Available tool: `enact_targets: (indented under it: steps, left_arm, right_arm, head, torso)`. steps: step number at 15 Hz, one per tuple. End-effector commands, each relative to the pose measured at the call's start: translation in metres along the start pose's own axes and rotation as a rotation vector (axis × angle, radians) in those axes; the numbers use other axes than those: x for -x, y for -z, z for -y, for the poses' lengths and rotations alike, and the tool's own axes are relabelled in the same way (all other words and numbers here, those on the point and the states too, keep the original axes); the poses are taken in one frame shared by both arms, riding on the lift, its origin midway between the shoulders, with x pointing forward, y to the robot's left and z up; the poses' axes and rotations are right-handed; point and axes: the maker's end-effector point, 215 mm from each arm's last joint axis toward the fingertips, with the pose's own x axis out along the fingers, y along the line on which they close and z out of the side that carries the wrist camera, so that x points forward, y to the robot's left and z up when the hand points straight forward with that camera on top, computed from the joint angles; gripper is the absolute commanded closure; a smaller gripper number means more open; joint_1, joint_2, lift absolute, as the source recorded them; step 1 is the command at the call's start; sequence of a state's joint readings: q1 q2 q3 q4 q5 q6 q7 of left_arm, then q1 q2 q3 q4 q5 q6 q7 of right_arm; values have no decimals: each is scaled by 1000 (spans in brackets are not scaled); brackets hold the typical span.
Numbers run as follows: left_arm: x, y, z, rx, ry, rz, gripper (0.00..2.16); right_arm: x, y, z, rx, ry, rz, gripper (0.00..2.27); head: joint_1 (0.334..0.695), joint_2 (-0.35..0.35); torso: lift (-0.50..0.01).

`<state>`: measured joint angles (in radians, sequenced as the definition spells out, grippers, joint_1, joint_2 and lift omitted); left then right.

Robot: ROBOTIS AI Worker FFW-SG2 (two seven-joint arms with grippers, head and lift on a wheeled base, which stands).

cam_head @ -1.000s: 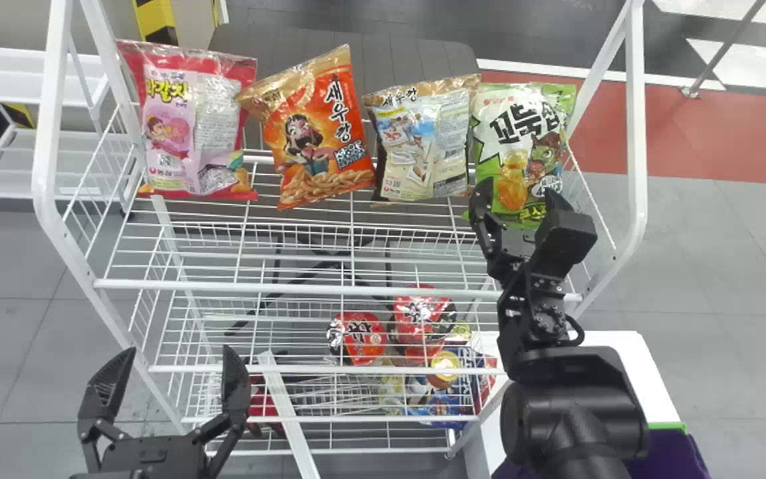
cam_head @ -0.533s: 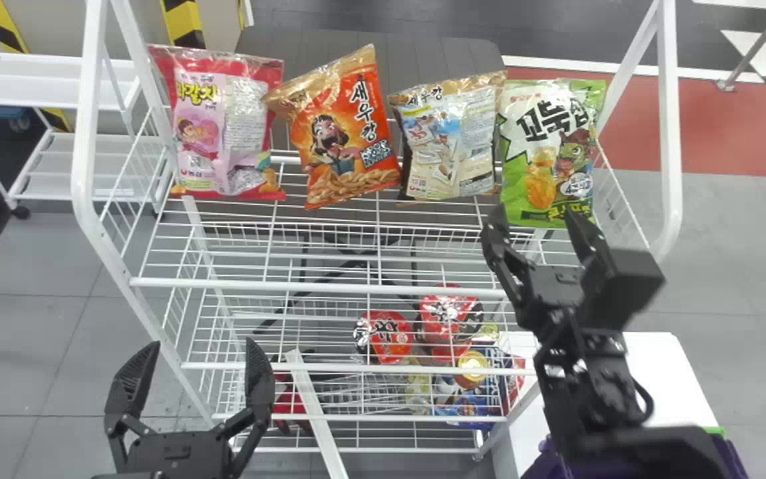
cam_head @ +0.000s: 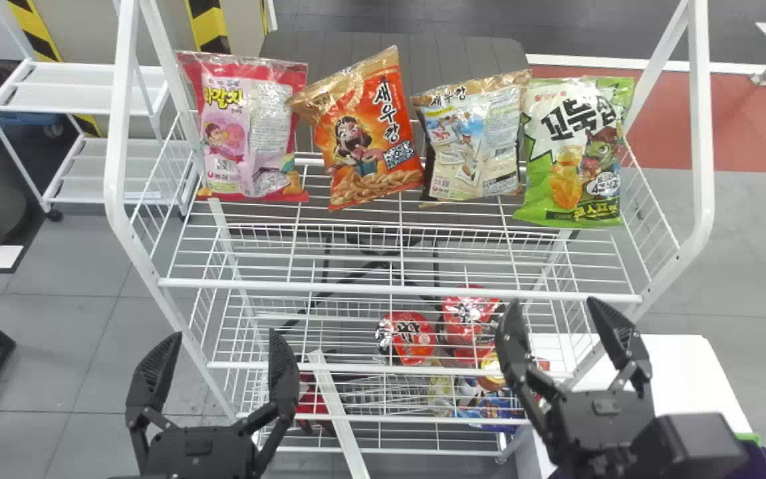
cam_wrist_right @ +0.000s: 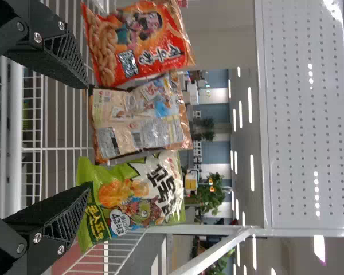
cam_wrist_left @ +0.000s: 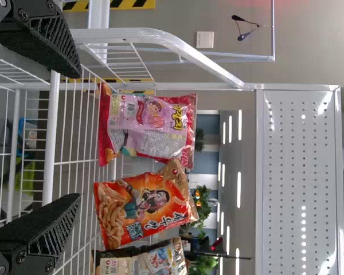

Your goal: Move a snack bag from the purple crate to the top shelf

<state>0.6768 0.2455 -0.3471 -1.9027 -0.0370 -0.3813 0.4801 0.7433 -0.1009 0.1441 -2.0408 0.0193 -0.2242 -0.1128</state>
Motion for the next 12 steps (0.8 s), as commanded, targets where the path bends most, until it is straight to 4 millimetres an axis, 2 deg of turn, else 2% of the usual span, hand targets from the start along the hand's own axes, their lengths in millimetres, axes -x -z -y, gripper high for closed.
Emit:
enact_targets:
  steps: [1,4,7,12]
  left_arm:
    - [-1,-8,-6,-3,-11,7,63]
    - [1,-7,-4,-14,-9,0,63]
    - [2,-5,-3,-15,-11,-6,63]
    - [3,-5,-6,-17,-18,-7,63]
  right_arm:
    - [20,9,-13,23,-41,-34,232]
    - [35,27,-12,57,-76,-73,232]
    - [33,18,-4,48,-67,-47,232]
    - [32,17,0,31,-69,-46,232]
  head:
    - [695,-32]
    - [695,2]
    - [695,0]
    - [695,-19]
  torso:
    - [2]
    - [2]
    - [2]
    - [2]
